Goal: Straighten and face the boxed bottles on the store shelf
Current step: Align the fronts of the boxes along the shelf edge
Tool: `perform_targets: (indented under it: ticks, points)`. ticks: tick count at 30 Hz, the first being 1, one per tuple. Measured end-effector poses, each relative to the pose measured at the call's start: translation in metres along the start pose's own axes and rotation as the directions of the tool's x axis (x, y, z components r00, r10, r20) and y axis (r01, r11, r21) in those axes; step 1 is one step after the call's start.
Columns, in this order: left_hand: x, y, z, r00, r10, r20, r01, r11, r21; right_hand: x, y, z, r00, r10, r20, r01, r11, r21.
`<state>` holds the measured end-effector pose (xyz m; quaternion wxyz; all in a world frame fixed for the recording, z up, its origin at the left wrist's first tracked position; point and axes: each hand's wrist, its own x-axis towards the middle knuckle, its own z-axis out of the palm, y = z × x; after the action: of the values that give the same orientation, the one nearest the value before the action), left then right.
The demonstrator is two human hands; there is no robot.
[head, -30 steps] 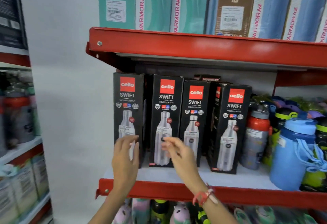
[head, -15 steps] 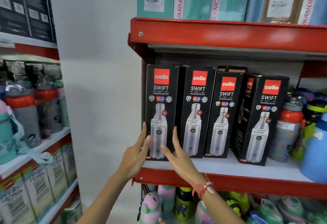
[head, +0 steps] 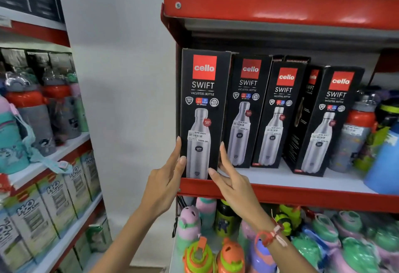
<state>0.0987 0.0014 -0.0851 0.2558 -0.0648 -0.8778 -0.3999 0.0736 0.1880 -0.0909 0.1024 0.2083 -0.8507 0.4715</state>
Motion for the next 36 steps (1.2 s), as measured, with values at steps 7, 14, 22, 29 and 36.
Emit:
perform_targets:
  ticks: [7,14,22,29,36]
  points:
    - [-0.005,0.03,0.035,0.88,0.254,-0.402,-0.24,0.967,0.087,0.011,0.021,-0.028,0.958,0.087,-0.274,-0.055,0.991,0.123]
    - [0.02,0.079,0.12,0.991,0.093,0.1,-0.067,0.97,-0.234,0.038,0.056,-0.065,0.92,0.265,-0.29,-0.264,0.964,0.046]
    - [0.058,0.081,0.151,0.956,-0.277,0.1,0.288,0.949,-0.131,0.045,0.061,-0.075,0.956,0.26,-0.138,-0.266,0.964,-0.026]
    - [0.029,0.083,0.134,0.988,-0.151,0.045,0.15,0.989,0.008,0.021,0.061,-0.085,0.972,0.218,-0.089,-0.21,0.974,0.089]
    - [-0.006,0.083,0.112,0.998,-0.065,0.002,0.065,0.998,-0.013,-0.014,0.059,-0.087,0.974,0.162,-0.158,-0.135,0.976,0.169]
